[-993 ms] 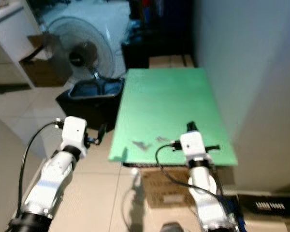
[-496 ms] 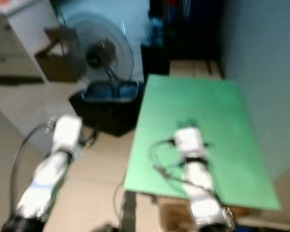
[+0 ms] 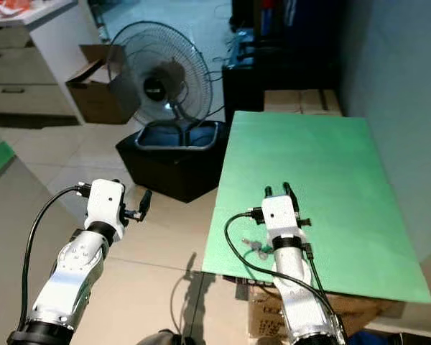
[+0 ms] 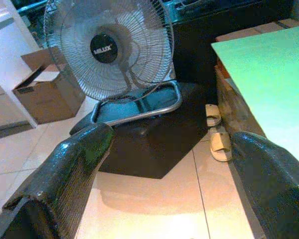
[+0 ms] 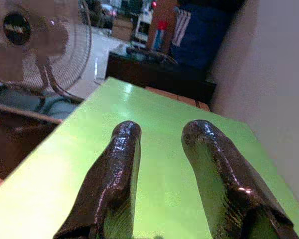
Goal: Hang keys on a hook
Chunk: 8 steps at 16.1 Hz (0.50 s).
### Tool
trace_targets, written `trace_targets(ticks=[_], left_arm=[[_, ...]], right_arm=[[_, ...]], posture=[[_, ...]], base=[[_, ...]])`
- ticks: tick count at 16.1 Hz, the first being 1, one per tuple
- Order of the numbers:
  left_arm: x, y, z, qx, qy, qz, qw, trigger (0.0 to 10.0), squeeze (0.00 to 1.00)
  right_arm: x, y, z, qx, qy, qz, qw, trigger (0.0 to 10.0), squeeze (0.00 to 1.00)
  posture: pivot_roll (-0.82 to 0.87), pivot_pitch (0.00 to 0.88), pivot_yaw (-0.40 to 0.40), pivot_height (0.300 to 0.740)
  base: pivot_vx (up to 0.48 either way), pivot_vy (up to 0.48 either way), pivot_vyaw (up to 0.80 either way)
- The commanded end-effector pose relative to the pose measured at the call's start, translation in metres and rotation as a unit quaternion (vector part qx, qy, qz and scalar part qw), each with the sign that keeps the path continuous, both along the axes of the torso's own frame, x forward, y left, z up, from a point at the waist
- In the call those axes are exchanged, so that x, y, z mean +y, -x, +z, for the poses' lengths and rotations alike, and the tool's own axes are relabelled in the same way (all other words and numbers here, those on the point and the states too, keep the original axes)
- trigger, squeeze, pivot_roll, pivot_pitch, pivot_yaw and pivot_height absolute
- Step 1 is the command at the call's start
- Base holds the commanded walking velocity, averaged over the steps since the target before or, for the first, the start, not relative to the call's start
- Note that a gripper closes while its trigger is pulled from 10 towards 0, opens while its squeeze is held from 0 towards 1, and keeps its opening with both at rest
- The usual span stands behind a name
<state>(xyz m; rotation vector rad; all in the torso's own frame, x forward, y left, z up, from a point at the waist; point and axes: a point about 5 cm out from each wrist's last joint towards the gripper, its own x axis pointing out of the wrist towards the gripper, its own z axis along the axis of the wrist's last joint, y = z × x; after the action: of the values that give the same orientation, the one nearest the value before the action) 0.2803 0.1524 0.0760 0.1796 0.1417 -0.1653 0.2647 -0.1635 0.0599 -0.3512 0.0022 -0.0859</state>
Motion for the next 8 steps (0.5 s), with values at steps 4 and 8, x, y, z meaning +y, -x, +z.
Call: trace_targets(ticks=[4, 8], left_arm=[[0.01, 0.003, 0.004, -0.001, -0.018, -0.007, 1.0, 10.0, 0.0], [0.025, 0.016, 0.008, 0.009, -0.044, -0.017, 0.999, 10.0, 0.0]], right_arm=[[-0.007, -0.019, -0.013, 0.043, -0.045, -0.07, 0.996, 10.0, 0.0], [-0.006, -0.058, -0.006, 0.066, -0.061, -0.104, 0.991, 10.0, 0.0]], posture=[[-0.22, 0.0, 0.17, 0.713], [-0.16, 0.0, 0.195, 0.713]], base=[[0.0, 0.0, 0.0], [0.0, 0.0, 0.0]])
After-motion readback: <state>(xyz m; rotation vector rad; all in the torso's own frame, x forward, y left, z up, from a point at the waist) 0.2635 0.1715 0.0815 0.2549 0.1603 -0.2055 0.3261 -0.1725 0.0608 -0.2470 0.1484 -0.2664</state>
